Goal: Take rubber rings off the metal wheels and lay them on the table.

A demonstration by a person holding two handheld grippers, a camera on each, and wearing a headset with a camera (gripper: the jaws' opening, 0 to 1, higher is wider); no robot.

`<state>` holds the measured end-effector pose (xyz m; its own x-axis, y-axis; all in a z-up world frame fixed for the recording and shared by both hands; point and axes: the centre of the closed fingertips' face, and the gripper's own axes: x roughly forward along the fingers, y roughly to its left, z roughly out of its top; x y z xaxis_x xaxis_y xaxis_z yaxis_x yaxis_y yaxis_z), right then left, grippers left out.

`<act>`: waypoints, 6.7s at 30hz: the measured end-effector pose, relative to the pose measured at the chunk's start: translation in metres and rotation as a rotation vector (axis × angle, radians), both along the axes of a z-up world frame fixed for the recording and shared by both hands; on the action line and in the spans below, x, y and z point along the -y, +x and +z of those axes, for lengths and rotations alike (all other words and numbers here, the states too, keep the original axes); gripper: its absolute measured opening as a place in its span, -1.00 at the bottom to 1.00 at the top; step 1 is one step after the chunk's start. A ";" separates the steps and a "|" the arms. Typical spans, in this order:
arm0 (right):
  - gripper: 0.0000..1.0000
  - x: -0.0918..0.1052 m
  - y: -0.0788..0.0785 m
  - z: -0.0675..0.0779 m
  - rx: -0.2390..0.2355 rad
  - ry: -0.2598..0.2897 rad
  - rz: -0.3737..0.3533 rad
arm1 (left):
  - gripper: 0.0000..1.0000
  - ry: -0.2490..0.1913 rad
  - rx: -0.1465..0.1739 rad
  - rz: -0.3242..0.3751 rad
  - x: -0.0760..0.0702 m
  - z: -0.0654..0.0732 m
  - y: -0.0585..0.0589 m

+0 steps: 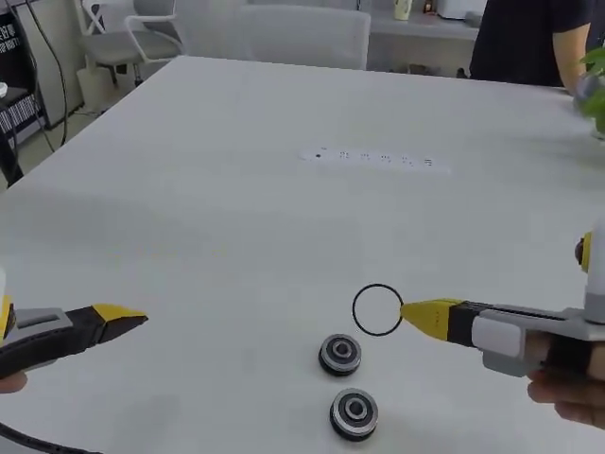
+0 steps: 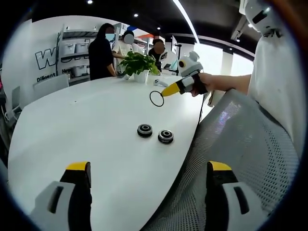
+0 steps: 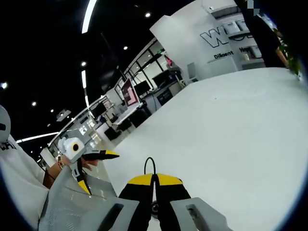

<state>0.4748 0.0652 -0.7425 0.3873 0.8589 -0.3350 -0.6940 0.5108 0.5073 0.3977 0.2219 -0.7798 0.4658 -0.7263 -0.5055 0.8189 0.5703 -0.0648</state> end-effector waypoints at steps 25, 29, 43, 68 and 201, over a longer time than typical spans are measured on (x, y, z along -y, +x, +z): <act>-1.00 -0.073 -0.021 0.031 0.039 -0.008 0.253 | 0.99 0.000 -0.020 0.004 -0.003 -0.004 -0.001; -1.00 -0.084 -0.024 0.028 0.052 -0.045 0.299 | 0.99 0.002 -0.021 0.009 -0.004 -0.005 -0.001; -1.00 -0.105 -0.038 -0.004 0.084 -0.207 0.461 | 0.99 0.004 -0.027 0.016 -0.006 -0.007 -0.001; -1.00 -0.106 -0.041 -0.062 0.022 -0.307 0.472 | 0.98 0.030 -0.060 0.010 -0.006 -0.015 -0.003; 0.39 -0.026 -0.018 0.000 0.312 -0.254 0.312 | 0.94 0.031 -0.114 0.007 -0.003 -0.022 -0.007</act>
